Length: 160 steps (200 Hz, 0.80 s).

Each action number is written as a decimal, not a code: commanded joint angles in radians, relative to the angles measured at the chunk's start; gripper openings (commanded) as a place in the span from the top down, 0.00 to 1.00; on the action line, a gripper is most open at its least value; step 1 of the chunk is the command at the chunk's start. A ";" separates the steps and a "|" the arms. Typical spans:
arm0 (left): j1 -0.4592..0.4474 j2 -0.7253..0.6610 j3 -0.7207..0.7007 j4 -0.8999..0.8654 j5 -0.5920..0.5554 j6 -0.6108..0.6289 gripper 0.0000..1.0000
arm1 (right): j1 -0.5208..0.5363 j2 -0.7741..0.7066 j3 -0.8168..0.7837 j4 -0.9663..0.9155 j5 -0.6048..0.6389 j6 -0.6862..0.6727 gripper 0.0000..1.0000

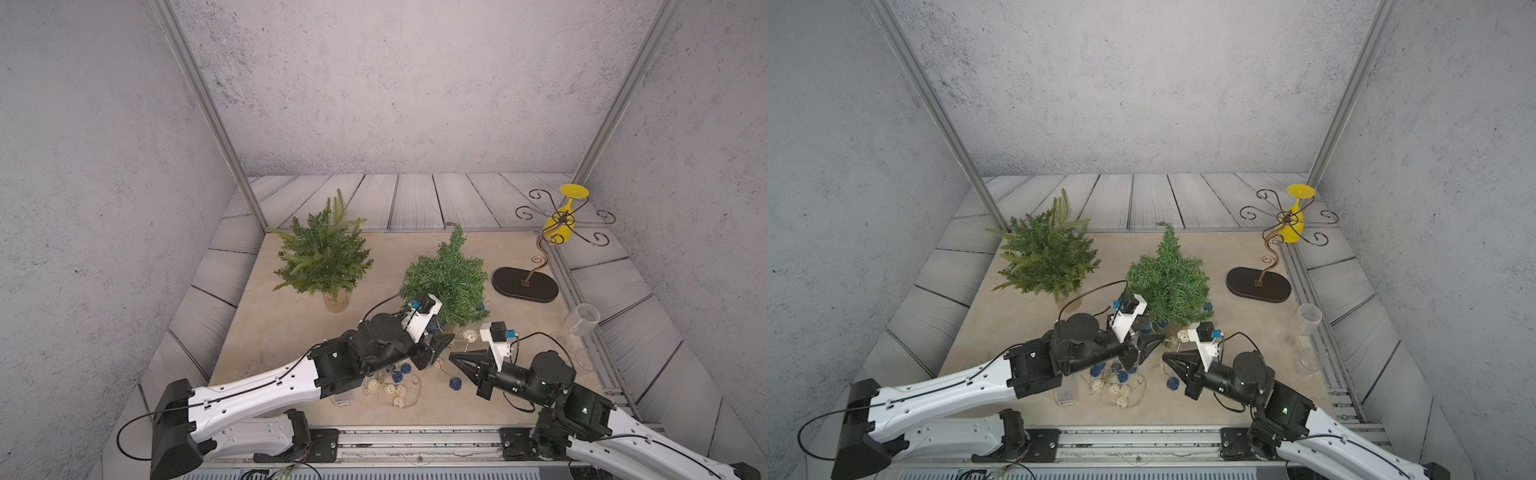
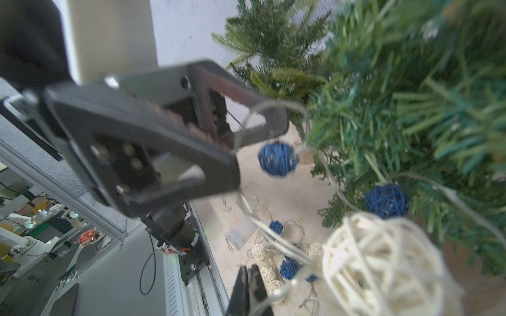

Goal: Wrap string light around the christmas tree
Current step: Wrap the light string around the Christmas tree.

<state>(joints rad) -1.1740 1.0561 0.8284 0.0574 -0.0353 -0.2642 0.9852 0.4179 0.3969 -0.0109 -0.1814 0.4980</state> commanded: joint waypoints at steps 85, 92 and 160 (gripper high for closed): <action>0.003 -0.108 -0.364 0.154 0.014 0.084 0.20 | 0.001 0.125 0.340 -0.072 0.083 -0.054 1.00; 0.001 -0.085 -0.370 0.176 0.044 0.107 0.20 | 0.002 0.129 0.356 -0.076 0.104 -0.060 1.00; -0.008 0.234 -0.346 0.459 0.193 0.200 0.13 | 0.000 0.188 0.479 -0.097 0.169 -0.092 1.00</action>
<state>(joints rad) -1.1763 1.2236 0.4580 0.3550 0.1078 -0.1055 0.9852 0.5945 0.8383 -0.0982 -0.0509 0.4335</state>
